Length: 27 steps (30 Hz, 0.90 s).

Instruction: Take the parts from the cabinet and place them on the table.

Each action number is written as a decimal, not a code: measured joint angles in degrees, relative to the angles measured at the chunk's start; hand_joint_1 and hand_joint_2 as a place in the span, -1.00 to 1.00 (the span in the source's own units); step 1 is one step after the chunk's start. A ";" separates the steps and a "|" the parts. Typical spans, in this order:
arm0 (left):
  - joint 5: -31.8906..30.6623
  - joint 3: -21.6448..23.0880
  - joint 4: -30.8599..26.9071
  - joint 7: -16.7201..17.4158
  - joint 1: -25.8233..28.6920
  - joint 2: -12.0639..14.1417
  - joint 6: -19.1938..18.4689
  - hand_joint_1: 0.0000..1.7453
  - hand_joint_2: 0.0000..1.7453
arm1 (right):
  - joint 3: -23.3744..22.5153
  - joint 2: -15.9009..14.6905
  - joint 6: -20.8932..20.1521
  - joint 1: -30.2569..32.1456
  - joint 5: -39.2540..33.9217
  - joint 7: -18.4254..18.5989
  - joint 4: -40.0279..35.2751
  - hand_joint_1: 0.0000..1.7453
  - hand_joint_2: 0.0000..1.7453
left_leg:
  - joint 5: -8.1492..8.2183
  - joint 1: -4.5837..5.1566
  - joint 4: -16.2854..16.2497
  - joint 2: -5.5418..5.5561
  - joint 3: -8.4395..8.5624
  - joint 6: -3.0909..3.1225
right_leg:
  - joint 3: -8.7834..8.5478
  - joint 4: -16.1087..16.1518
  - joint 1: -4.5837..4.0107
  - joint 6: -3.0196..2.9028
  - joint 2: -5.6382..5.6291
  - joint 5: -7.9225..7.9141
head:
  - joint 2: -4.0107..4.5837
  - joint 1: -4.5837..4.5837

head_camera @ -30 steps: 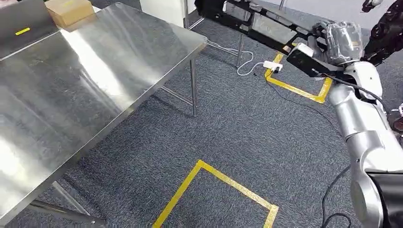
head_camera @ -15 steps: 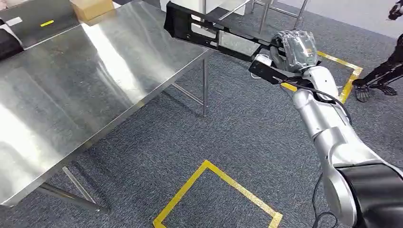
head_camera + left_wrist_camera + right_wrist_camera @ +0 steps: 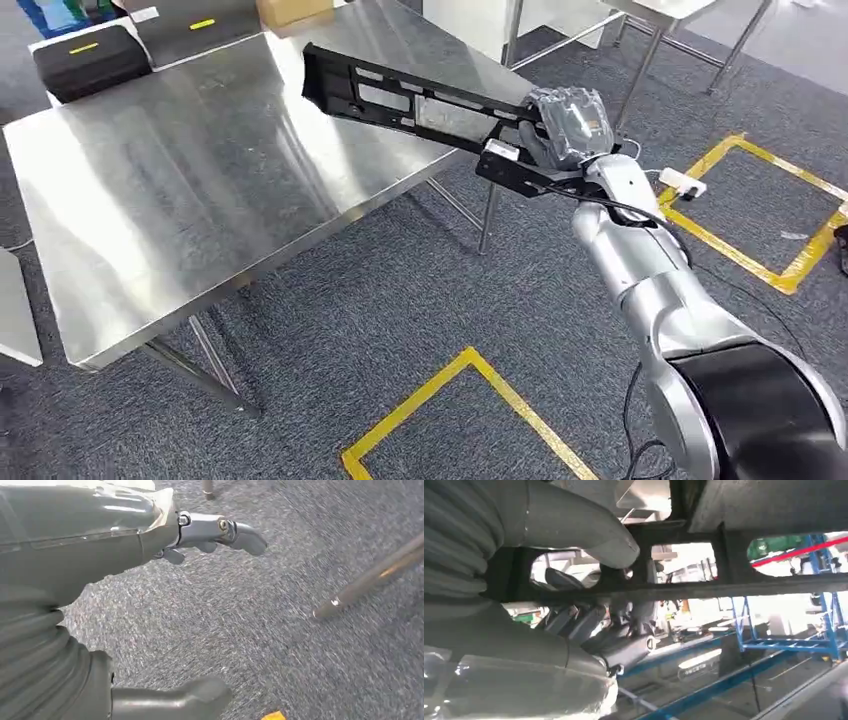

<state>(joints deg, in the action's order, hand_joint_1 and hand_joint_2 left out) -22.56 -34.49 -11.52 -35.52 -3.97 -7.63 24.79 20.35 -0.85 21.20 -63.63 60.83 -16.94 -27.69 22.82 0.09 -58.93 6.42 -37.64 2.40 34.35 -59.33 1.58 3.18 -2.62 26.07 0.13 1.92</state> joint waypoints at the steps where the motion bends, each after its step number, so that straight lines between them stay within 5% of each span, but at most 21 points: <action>1: 0.00 -0.07 0.02 0.00 0.16 -0.02 0.00 -1.00 1.00 | 0.04 0.48 0.04 0.11 0.33 0.15 0.09 1.00 1.00 | -0.20 -0.19 0.11 0.50 -0.07 -0.33 | 0.16 -0.04 -0.33 -0.21 0.32 0.07 | 0.00 0.24; 3: 0.00 -0.37 0.00 0.00 0.61 0.04 0.07 -1.00 1.00 | 0.07 0.55 0.13 0.10 0.74 0.61 0.28 1.00 1.00 | -0.30 -0.30 0.12 1.36 -0.58 -0.81 | 0.06 0.22 0.15 -1.07 1.41 -0.22 | 0.00 0.02; 5: -0.18 -0.50 0.02 -0.15 0.80 0.04 0.24 -1.00 1.00 | 0.07 0.61 0.22 -0.06 1.61 1.15 0.28 1.00 1.00 | 2.08 -0.10 -3.09 -3.53 -1.96 -1.45 | -0.07 0.33 0.13 -2.13 2.24 -0.25 | 0.00 0.72; 6: -0.17 -0.55 0.00 -0.28 0.62 0.06 0.31 -1.00 1.00 | 0.07 0.40 0.28 -0.06 2.31 1.66 0.28 1.00 1.00 | 4.06 -0.42 -7.10 -4.84 -3.87 -1.89 | -0.12 0.32 0.05 -2.27 2.70 -0.17 | 0.00 0.79; 8: -0.20 -0.70 0.00 -0.55 0.51 0.09 0.35 -1.00 1.00 | 0.07 -0.20 0.31 -0.06 3.39 2.08 0.61 1.00 1.00 | 6.73 -0.79 -14.52 -5.68 -7.58 -2.31 | -0.22 0.31 -0.12 -2.46 4.03 -0.02 | 0.00 0.74; 9: -0.24 -0.74 0.00 -0.59 0.56 0.07 0.35 -1.00 1.00 | 0.07 -0.37 0.31 -0.01 3.54 2.14 0.81 1.00 1.00 | 6.55 -0.85 -15.76 -5.89 -8.33 -2.39 | -0.24 0.30 -0.13 -2.54 4.67 0.05 | 0.00 0.76; 10: -0.24 -0.74 0.00 -0.59 0.63 0.07 0.35 -1.00 1.00 | 0.09 -0.46 0.31 0.00 3.67 2.25 0.92 1.00 1.00 | 5.40 -0.87 -14.60 -6.06 -7.86 -2.35 | -0.27 0.30 -0.14 -2.56 5.22 0.09 | 0.00 0.74; 12: -0.24 -0.76 0.00 -0.61 0.63 0.17 0.37 -1.00 1.00 | 0.09 -0.50 0.31 -0.05 3.74 2.38 0.92 1.00 1.00 | 1.03 -0.80 -6.45 -7.03 -3.60 -1.89 | -0.52 0.31 -0.20 -2.71 6.27 0.26 | 0.00 0.76; 13: -0.24 -0.76 0.00 -0.63 0.59 0.22 0.39 -1.00 1.00 | 0.09 -0.52 0.31 -0.11 3.74 2.38 0.92 1.00 1.00 | -0.73 -0.51 -1.94 -9.03 -1.04 -1.39 | -0.74 0.32 -0.28 -2.58 6.72 0.46 | 0.00 0.83; 14: -0.24 -0.76 0.00 -0.63 0.33 0.26 0.39 -1.00 1.00 | 0.09 -0.61 0.31 -0.22 3.78 2.38 0.92 1.00 1.00 | 0.57 0.53 -0.60 -11.21 -0.29 -1.32 | -0.75 0.47 -0.66 -2.36 7.31 0.56 | 0.00 0.79; 18: -0.28 -0.79 -0.02 -0.70 0.17 0.26 0.46 -1.00 1.00 | 0.11 -1.09 0.33 -0.41 3.96 2.58 0.92 1.00 1.00 | 0.27 0.83 0.17 -8.35 -0.42 -0.24 | -1.55 0.85 -1.16 -1.42 9.90 1.11 | 0.00 0.83; 19: -0.26 -0.79 -0.02 -0.77 0.32 0.15 0.50 -1.00 1.00 | 0.13 -1.11 0.35 -0.44 4.22 2.82 0.92 1.00 1.00 | -0.17 0.01 1.02 -7.81 0.47 0.25 | -0.91 0.40 -1.60 -1.00 9.24 1.65 | 0.00 0.68; 20: -0.22 -0.81 -0.04 -1.07 0.34 0.00 0.55 -1.00 1.00 | 0.15 -1.31 0.37 -0.51 4.66 3.19 0.94 1.00 1.00 | -0.21 0.30 1.35 -7.28 0.62 0.31 | -0.76 -1.09 -0.82 -0.98 6.44 2.31 | 0.00 0.55; 21: -0.15 -0.85 -0.04 -1.51 0.31 0.09 0.63 -1.00 1.00 | 0.20 -1.31 0.55 -0.77 5.42 3.78 0.96 1.00 1.00 | -0.34 0.12 1.25 -6.76 0.59 0.59 | 0.98 -4.38 -0.97 -1.42 4.43 3.82 | 0.00 0.76; 23: 0.02 -1.24 -0.06 -2.12 -0.01 0.11 1.24 -1.00 1.00 | 0.41 -2.20 0.63 -0.88 7.79 5.26 1.22 1.00 1.00 | -0.42 0.11 1.21 -5.44 0.55 0.89 | 5.87 -13.61 -0.87 -1.97 3.19 7.02 | 0.00 0.48; 24: 0.18 -1.40 -0.09 -2.23 -0.01 0.00 1.49 -1.00 1.00 | 0.53 -2.80 0.63 -0.83 8.68 5.82 1.49 1.00 1.00 | -0.42 0.14 1.19 -4.81 0.55 0.89 | 7.23 -16.01 -0.93 -1.79 3.01 7.27 | 0.00 0.46; 25: 0.39 -1.53 -0.15 -2.25 0.12 -0.13 1.71 -1.00 1.00 | 0.66 -3.67 0.63 -0.82 9.75 6.73 1.99 1.00 1.00 | -0.42 0.12 1.14 -3.57 0.61 0.88 | 7.59 -15.73 -0.85 -1.35 2.93 6.24 | 0.00 0.44; 27: 1.14 -2.08 -0.15 -1.37 0.39 -0.20 0.32 -1.00 1.00 | 0.70 -4.59 0.63 -1.04 10.49 7.32 2.49 1.00 1.00 | -0.40 0.02 0.96 -1.86 0.64 0.86 | 4.57 -7.94 -0.75 -0.27 2.62 2.31 | 0.00 0.41</action>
<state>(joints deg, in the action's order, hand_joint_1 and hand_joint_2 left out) -21.42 -36.57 -11.67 -36.89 -3.58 -7.82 25.11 21.05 -5.44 21.83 -64.67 71.32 -9.62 -25.20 22.42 0.10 -57.96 4.57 -37.00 3.26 38.92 -67.27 0.83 2.91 -0.01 28.38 0.13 2.34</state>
